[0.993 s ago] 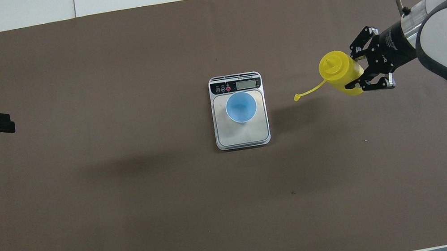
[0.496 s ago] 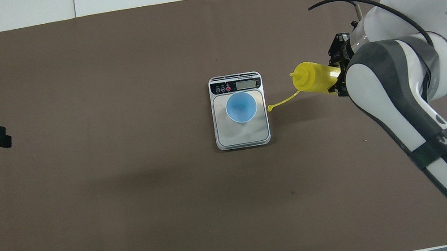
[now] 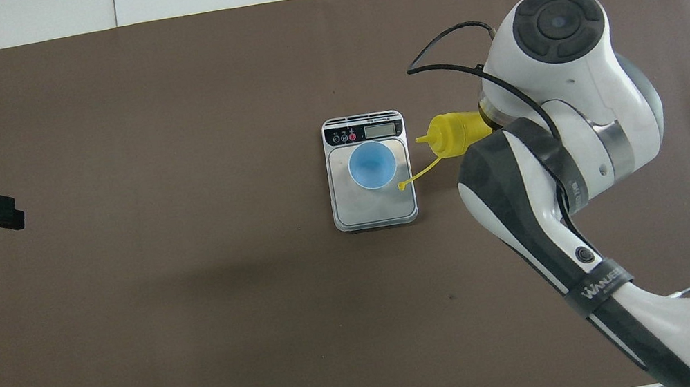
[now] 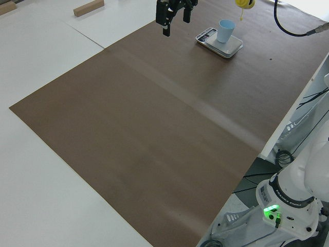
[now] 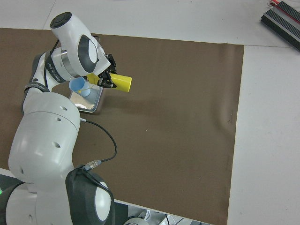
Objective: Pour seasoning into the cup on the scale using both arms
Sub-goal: 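Carry the yellow bottle over the cup with the right gripper, then tilt the yellow bottle nozzle down into the cup with the right gripper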
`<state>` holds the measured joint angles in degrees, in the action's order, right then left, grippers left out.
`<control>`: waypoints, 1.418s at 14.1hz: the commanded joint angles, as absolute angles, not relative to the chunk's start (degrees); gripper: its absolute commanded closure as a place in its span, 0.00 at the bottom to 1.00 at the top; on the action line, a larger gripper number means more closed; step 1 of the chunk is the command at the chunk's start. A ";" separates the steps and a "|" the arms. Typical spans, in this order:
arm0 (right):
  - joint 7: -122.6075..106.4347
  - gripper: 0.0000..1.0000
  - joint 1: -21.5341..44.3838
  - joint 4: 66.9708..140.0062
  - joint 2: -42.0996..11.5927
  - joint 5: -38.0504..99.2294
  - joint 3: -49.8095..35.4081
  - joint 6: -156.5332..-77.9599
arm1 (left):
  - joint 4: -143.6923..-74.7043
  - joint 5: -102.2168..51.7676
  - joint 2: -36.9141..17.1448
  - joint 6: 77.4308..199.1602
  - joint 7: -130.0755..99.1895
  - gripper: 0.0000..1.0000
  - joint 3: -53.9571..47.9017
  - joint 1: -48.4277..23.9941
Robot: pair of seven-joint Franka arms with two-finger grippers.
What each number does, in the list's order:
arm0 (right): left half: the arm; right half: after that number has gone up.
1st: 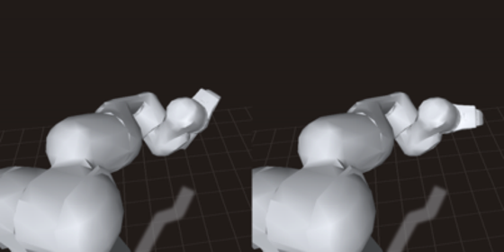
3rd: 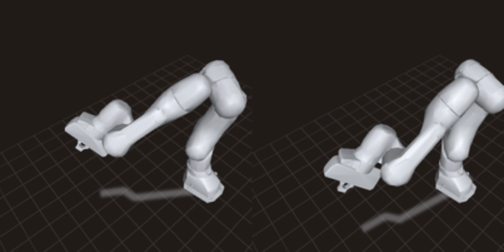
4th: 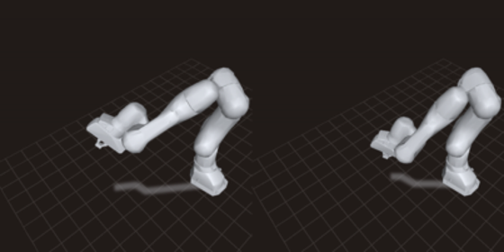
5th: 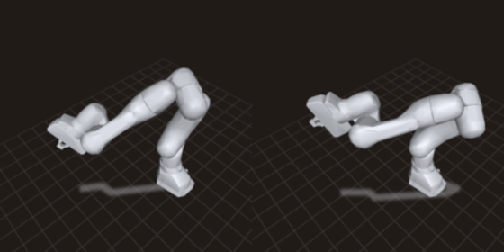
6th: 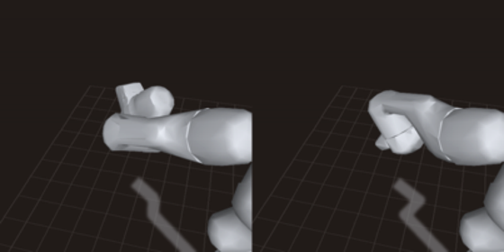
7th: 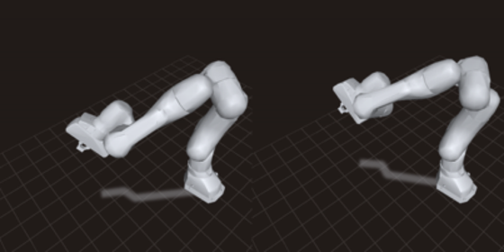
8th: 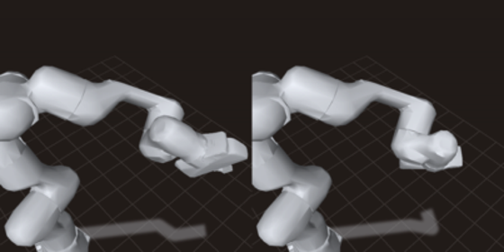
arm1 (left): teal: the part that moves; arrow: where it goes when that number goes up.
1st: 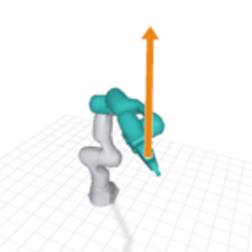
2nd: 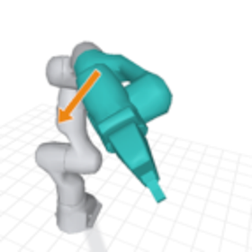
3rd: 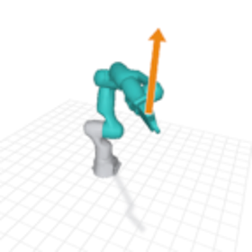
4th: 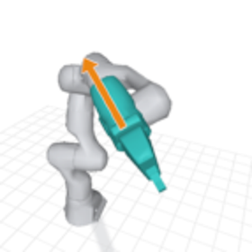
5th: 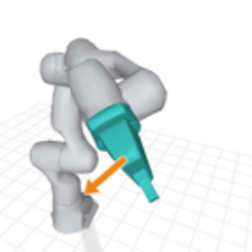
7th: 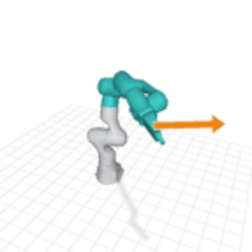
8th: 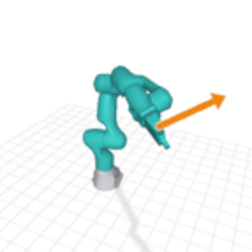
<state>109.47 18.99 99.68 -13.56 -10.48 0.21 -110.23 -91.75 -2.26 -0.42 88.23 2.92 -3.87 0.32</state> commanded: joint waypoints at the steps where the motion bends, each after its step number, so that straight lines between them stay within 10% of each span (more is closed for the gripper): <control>1: 111.01 1.00 19.60 98.17 -14.06 -13.97 0.18 -108.20 | -92.99 -3.25 0.97 88.24 3.61 0.00 -3.34 0.44; 20: 118.82 1.00 24.60 78.84 -30.76 -17.84 0.09 -90.97 | -93.08 -2.99 0.97 88.33 3.34 0.00 -3.25 0.88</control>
<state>116.95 23.69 81.20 -29.79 -16.48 0.37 -92.99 -91.75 -2.27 -0.41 88.23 2.91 -3.34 0.48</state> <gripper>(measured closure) 0.524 0.000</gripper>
